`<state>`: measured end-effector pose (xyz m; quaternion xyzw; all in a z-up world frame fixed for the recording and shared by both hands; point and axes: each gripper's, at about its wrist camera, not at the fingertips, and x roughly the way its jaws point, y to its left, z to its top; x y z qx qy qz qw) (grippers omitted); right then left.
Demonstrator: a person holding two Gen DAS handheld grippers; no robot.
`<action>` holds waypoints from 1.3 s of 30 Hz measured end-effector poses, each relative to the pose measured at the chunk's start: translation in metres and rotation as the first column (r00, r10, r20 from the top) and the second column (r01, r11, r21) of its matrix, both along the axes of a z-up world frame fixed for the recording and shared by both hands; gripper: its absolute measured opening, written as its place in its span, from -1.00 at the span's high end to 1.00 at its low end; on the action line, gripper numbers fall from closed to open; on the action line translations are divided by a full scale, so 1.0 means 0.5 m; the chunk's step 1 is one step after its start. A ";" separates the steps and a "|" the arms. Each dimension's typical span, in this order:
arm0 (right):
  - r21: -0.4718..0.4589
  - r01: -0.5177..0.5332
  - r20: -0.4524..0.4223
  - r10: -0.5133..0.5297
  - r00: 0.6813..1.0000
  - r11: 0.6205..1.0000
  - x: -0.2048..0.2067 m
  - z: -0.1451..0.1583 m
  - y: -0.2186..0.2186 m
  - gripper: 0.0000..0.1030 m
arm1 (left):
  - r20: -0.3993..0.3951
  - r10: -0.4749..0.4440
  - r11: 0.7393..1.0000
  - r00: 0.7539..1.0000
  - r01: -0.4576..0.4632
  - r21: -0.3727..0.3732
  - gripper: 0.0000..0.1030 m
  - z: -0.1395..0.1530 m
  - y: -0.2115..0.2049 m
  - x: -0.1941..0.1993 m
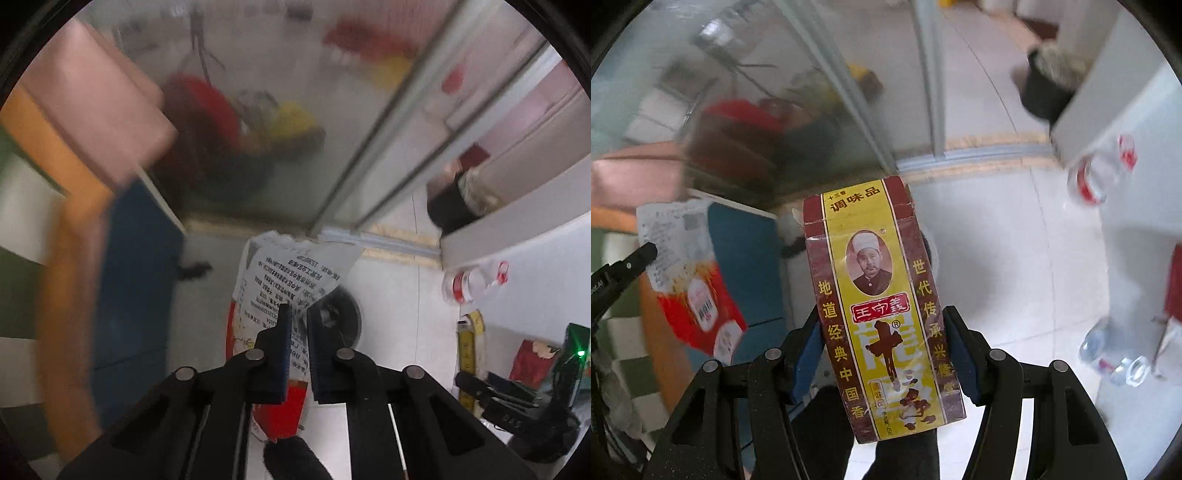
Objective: Collect trash
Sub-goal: 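Carry the sugar bag and spice box over the bin, then open both tools to drop the sugar bag and spice box into the bin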
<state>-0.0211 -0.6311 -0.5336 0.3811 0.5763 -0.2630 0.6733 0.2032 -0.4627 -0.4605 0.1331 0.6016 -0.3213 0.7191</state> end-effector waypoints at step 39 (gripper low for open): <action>0.010 0.004 -0.072 -0.003 0.997 1.000 0.060 -0.337 -0.055 -1.00 | 0.070 -0.112 0.974 0.991 0.095 0.205 -1.00 -0.286 -0.122 -0.043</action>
